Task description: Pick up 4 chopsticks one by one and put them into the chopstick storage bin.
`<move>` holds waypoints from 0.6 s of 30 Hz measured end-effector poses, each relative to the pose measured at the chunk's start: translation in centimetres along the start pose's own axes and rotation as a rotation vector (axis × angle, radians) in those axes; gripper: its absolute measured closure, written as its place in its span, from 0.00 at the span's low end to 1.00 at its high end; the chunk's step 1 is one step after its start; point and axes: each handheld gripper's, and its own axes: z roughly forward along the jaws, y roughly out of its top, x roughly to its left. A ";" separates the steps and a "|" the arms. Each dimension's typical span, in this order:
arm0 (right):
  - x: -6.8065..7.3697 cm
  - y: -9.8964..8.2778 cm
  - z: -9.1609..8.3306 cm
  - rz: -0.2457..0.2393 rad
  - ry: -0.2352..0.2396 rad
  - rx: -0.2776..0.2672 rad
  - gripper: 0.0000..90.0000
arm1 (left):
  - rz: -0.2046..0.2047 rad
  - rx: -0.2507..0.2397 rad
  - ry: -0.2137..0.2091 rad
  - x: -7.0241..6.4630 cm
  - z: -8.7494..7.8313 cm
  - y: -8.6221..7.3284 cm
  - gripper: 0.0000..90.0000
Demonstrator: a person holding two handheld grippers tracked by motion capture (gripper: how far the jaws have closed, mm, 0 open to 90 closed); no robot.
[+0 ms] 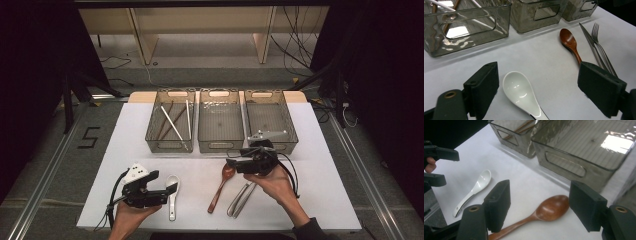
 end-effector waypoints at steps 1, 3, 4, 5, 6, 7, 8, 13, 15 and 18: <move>-0.1 -0.3 -0.2 0.004 0.003 -0.007 0.39 | -0.001 0.002 -0.001 0.0 0.0 0.0 0.19; -0.1 -0.8 -0.6 0.001 0.004 -0.023 0.38 | -0.004 0.006 -0.005 -0.2 0.1 0.0 0.19; -0.1 -1.1 -0.8 0.000 0.000 -0.035 0.38 | 0.001 0.012 -0.008 -0.2 0.1 0.0 0.19; -0.1 -1.3 -1.0 -0.001 -0.003 -0.042 0.38 | 0.005 0.012 -0.008 -0.2 0.2 0.0 0.19; -0.1 -1.6 -1.2 0.002 -0.002 -0.050 0.38 | -0.002 0.014 -0.010 -0.3 0.2 -0.1 0.19; -0.1 -1.9 -1.4 0.009 0.001 -0.057 0.38 | 0.000 0.018 -0.010 -0.4 0.2 -0.1 0.19; -0.1 -2.2 -1.5 0.007 0.001 -0.066 0.38 | 0.003 0.023 -0.011 -0.4 0.2 -0.1 0.19; -0.1 -3.4 -2.2 0.012 0.006 -0.067 0.38 | 0.004 0.034 -0.007 -0.5 0.4 -0.1 0.19; -0.2 -3.9 -2.4 0.017 0.001 -0.071 0.38 | 0.000 0.041 -0.005 -0.5 0.4 -0.1 0.19; -0.5 -4.7 -2.6 0.024 -0.003 -0.069 0.37 | -0.004 0.042 -0.005 -0.5 0.5 0.0 0.19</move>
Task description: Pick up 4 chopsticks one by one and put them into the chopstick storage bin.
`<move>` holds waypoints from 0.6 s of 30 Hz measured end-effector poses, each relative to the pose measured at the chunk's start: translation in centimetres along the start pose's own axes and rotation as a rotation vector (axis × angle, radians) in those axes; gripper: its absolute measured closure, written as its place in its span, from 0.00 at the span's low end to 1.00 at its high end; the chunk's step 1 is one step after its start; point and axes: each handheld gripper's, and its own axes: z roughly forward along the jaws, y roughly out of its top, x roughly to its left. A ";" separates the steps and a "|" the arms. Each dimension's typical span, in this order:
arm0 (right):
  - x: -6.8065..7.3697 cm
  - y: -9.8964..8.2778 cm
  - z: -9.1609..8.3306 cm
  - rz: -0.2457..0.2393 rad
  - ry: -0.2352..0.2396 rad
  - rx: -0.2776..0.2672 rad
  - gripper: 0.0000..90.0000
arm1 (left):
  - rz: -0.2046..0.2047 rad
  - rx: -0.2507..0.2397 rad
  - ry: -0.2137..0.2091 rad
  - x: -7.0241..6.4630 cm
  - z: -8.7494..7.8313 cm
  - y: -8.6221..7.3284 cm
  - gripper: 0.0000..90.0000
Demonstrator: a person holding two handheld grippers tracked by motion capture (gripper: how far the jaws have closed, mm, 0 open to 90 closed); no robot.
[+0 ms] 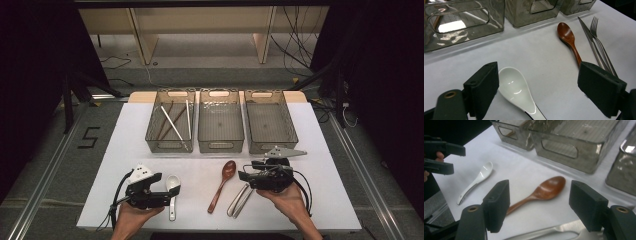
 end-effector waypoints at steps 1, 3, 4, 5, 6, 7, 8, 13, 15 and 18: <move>-0.1 -0.3 -0.1 0.004 0.001 -0.001 0.37 | 0.001 0.005 0.004 0.0 0.0 0.0 0.19; -0.3 -0.7 -0.2 0.004 -0.001 -0.004 0.37 | -0.004 0.010 0.005 0.0 0.2 0.1 0.19; -0.4 -1.0 -0.3 0.008 -0.005 -0.004 0.36 | -0.005 0.015 0.006 0.0 0.2 0.1 0.19; -0.4 -1.2 -0.4 0.011 -0.002 -0.005 0.36 | -0.002 0.020 0.008 0.0 0.3 0.1 0.19; -0.5 -1.4 -0.5 0.014 0.000 -0.004 0.36 | -0.003 0.019 0.011 0.0 0.3 0.1 0.19; -0.5 -1.6 -0.5 0.014 -0.001 -0.002 0.36 | -0.006 0.018 0.014 0.0 0.3 0.1 0.19; -0.5 -1.8 -0.6 0.017 -0.007 0.000 0.36 | -0.006 0.019 0.013 0.1 0.3 0.1 0.19; -0.5 -2.5 -1.0 0.016 -0.021 -0.003 0.35 | 0.000 0.024 0.005 0.0 0.3 0.1 0.19; -0.5 -2.7 -1.2 0.017 -0.023 -0.004 0.35 | 0.004 0.027 -0.001 0.0 0.3 0.1 0.19; -0.5 -3.2 -1.4 0.018 -0.026 -0.005 0.35 | 0.004 0.027 -0.002 0.0 0.3 0.1 0.19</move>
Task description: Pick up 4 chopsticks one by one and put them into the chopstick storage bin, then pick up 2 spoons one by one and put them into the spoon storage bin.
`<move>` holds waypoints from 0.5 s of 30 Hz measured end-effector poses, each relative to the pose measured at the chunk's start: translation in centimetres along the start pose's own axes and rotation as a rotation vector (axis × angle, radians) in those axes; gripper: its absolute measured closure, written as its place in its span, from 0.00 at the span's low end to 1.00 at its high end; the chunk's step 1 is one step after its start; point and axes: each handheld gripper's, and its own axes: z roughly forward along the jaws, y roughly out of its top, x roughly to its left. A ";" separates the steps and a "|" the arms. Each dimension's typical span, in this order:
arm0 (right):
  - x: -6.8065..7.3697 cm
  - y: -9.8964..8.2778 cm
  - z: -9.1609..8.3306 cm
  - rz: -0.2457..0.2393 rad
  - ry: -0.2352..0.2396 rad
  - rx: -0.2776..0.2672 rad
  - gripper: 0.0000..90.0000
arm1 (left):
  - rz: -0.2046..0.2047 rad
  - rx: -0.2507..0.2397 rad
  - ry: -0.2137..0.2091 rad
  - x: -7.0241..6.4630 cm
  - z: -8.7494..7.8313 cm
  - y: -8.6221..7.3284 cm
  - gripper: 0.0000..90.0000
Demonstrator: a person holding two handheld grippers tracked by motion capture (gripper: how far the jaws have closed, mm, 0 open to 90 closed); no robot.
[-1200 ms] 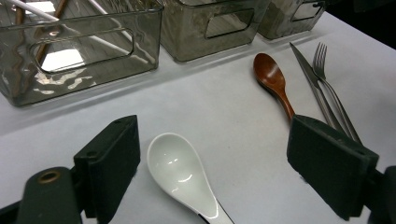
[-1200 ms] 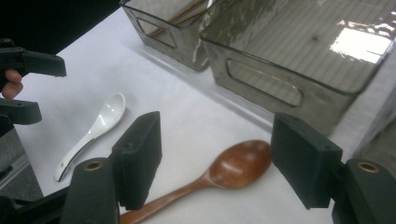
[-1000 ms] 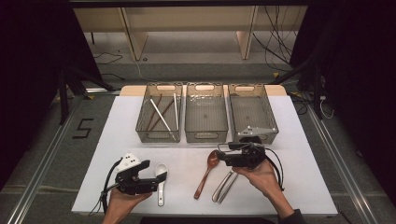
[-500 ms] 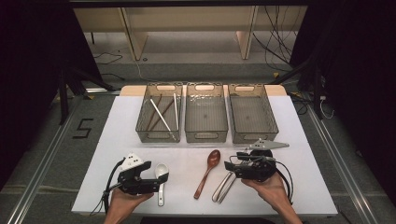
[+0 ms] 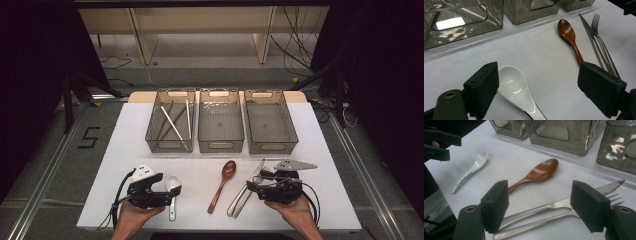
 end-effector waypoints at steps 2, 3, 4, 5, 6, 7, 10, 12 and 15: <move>0.0 -0.3 -0.1 0.004 -0.003 0.003 0.35 | 0.001 0.000 -0.002 0.0 0.0 0.0 0.19; 0.0 -0.5 -0.1 0.004 -0.004 0.000 0.35 | 0.002 -0.001 -0.003 0.0 0.0 0.0 0.19; 0.0 -0.6 -0.2 0.007 -0.005 0.002 0.35 | 0.000 0.001 -0.003 -0.1 0.0 -0.1 0.19; 0.0 -0.7 -0.3 0.011 -0.006 0.004 0.35 | 0.003 0.003 -0.003 -0.1 0.0 -0.1 0.19; 0.0 -0.9 -0.4 0.011 -0.007 0.005 0.35 | 0.004 0.002 -0.005 -0.1 0.0 -0.1 0.19; 0.0 -1.0 -0.5 0.010 -0.009 0.001 0.35 | 0.007 0.004 -0.006 -0.1 -0.1 -0.1 0.19; -0.1 -1.3 -0.7 0.018 -0.012 0.005 0.35 | 0.005 -0.001 -0.005 0.0 -0.1 -0.1 0.19; -0.1 -1.4 -0.7 0.021 -0.013 0.007 0.35 | 0.005 0.001 -0.008 -0.1 -0.1 -0.1 0.19; -0.3 -1.7 -0.8 0.028 -0.014 0.005 0.34 | 0.017 0.012 -0.016 -0.1 0.1 0.0 0.20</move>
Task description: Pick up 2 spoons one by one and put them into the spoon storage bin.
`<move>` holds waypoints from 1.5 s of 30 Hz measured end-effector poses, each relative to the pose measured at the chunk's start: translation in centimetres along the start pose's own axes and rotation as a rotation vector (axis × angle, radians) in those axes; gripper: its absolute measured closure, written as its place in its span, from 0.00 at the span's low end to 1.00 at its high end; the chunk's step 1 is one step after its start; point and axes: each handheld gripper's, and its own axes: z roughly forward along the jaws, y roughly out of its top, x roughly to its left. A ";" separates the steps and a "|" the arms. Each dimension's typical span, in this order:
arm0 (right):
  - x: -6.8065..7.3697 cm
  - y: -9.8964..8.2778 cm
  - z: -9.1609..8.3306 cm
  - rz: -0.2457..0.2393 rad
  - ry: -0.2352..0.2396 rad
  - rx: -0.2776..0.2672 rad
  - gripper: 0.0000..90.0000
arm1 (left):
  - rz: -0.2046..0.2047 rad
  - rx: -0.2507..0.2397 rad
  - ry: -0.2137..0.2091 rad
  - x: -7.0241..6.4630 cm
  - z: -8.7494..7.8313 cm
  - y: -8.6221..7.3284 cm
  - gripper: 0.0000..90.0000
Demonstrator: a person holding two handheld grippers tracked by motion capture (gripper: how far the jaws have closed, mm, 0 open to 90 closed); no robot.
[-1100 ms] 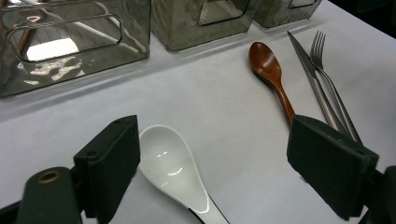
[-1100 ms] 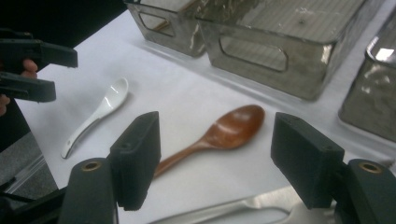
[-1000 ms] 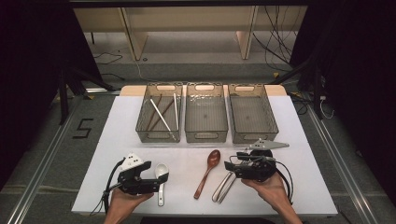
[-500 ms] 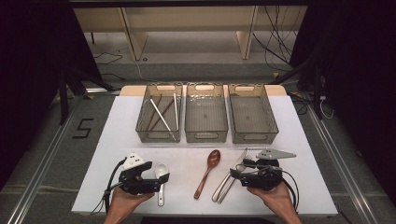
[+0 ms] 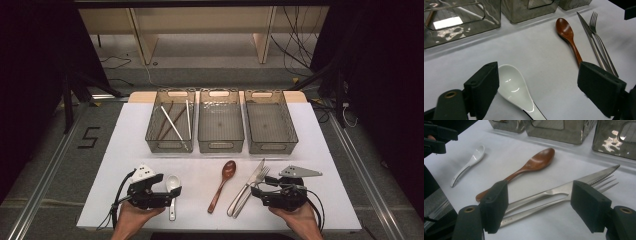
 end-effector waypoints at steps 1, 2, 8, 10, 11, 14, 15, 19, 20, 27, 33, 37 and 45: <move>0.0 -0.1 -0.1 0.002 -0.001 0.001 0.34 | -0.003 -0.002 -0.003 -0.1 0.1 0.0 0.20; -0.1 -0.1 -0.1 0.004 -0.001 0.000 0.34 | 0.004 0.002 -0.013 -0.2 0.1 0.0 0.21; -0.2 -0.5 -0.6 0.007 -0.003 -0.013 0.34 | 0.041 0.021 -0.078 -0.6 0.2 -0.3 0.47; -0.2 -0.6 -0.8 0.003 -0.004 -0.011 0.34 | 0.063 0.029 -0.096 -0.8 0.2 -0.3 0.59; -0.1 -0.7 -0.8 0.005 -0.008 -0.011 0.34 | 0.064 0.035 -0.105 -1.0 0.3 -0.4 0.65; -0.1 -0.9 -0.9 0.004 -0.008 -0.007 0.34 | 0.087 0.109 -0.129 -1.2 0.8 -0.7 0.81; 0.0 -0.9 -0.9 0.006 -0.009 -0.005 0.34 | 0.089 0.136 -0.139 -1.3 1.0 -0.8 0.87; 0.0 -1.0 -0.9 0.005 -0.009 -0.002 0.34 | 0.105 0.194 -0.156 -1.5 1.5 -1.0 0.99; 0.0 -1.1 -0.9 0.004 -0.010 -0.002 0.34 | 0.104 0.211 -0.160 -1.5 1.6 -1.1 0.99; 0.0 -1.2 -1.0 0.005 -0.010 -0.003 0.34 | 0.109 0.307 -0.149 -1.2 2.5 -1.6 0.99; 0.1 -1.2 -1.1 0.002 -0.010 -0.002 0.34 | 0.126 0.372 -0.132 -1.0 2.9 -1.8 0.99; 0.1 -1.2 -1.2 0.003 -0.011 -0.004 0.34 | 0.149 0.412 -0.102 -1.0 3.1 -1.8 0.99; 0.1 -1.2 -1.4 0.007 -0.011 -0.004 0.34 | 0.134 0.454 -0.058 0.5 2.2 -1.7 0.99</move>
